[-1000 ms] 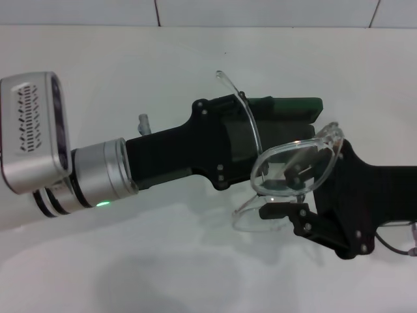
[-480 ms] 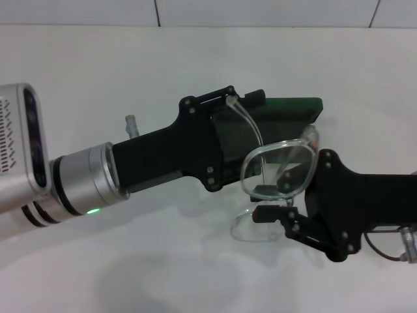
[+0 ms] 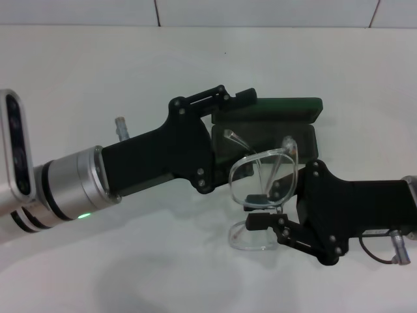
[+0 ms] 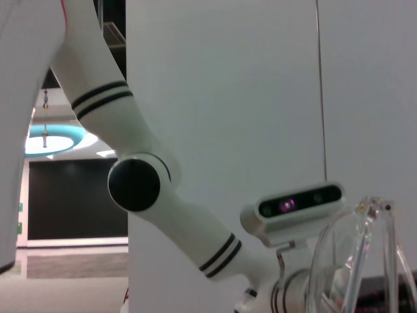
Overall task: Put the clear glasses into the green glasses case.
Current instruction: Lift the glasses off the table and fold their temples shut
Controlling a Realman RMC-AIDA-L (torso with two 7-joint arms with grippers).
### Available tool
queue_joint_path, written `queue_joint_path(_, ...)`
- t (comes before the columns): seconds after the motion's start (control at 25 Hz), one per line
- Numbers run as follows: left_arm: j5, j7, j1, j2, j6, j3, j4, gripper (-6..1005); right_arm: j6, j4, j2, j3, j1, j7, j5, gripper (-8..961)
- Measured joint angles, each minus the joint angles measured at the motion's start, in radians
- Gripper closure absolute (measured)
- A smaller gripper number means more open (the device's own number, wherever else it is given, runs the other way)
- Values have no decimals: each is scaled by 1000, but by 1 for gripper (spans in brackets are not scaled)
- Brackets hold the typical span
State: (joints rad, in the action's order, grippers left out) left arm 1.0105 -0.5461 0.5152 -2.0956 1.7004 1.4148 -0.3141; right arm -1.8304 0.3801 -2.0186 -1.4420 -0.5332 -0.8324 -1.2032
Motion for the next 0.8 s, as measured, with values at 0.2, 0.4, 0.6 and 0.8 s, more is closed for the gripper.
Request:
queue_joint_path(0.2, -8, 3, -4, 1, 2, 0, 0, 381, 31, -1, 0, 0, 0, -1, -7, 802)
queue_joint_path(0.4, -8, 24, -4, 1, 2, -2, 6, 380, 41, 3, 0, 0, -1, -9, -8, 799)
queue_joint_path(0.6, -24, 26, -4, 0, 2, -2, 6, 381, 52, 5, 0, -1, -3, -13, -19, 796)
queue_joint_path(0.8, -31, 25, -5, 1, 2, -1, 8, 381, 58, 5, 0, -1, -6, -30, -25, 793)
